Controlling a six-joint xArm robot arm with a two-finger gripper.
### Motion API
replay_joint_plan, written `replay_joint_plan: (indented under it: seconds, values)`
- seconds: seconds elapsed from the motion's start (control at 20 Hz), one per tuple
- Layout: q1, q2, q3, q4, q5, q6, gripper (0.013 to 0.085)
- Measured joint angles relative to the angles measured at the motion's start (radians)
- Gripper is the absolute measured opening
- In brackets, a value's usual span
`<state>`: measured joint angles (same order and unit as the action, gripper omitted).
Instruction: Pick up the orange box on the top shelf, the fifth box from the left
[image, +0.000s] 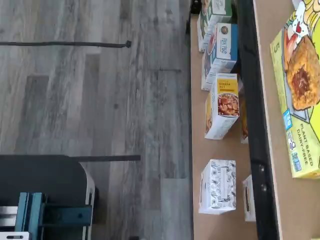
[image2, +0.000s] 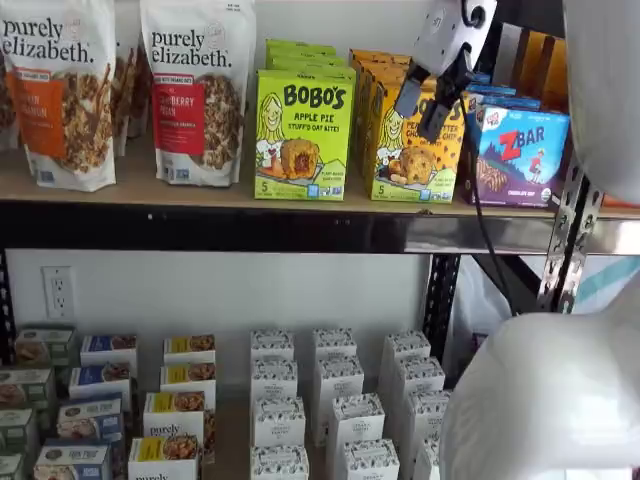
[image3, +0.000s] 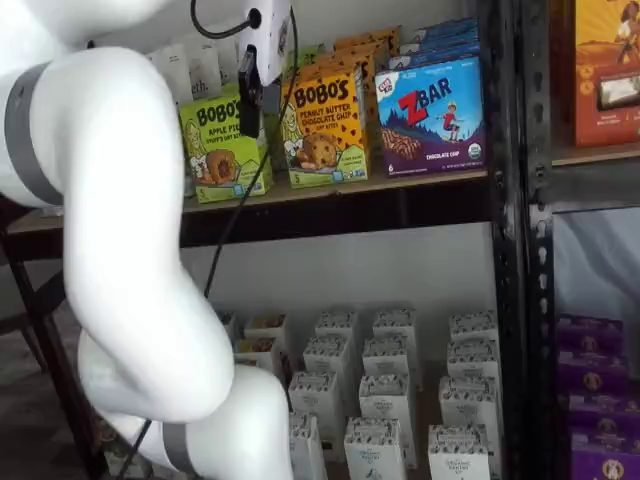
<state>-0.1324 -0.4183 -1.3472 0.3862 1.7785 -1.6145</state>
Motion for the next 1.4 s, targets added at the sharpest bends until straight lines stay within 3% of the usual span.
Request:
replay_joint_plan:
  seconds: [0.15, 0.4, 0.9, 1.4]
  values:
    - [0.028, -0.014, 0.018, -0.031, -0.063, 0.017, 0.085]
    - [0.036, 0.011, -0.008, -0.015, -0.067, 0.029, 0.085]
    - [-0.042, 0.088, -0.123, 0.115, -0.066, 0.004, 0.085]
    - [-0.051, 0.179, -0.229, 0.129, -0.116, 0.004, 0.085]
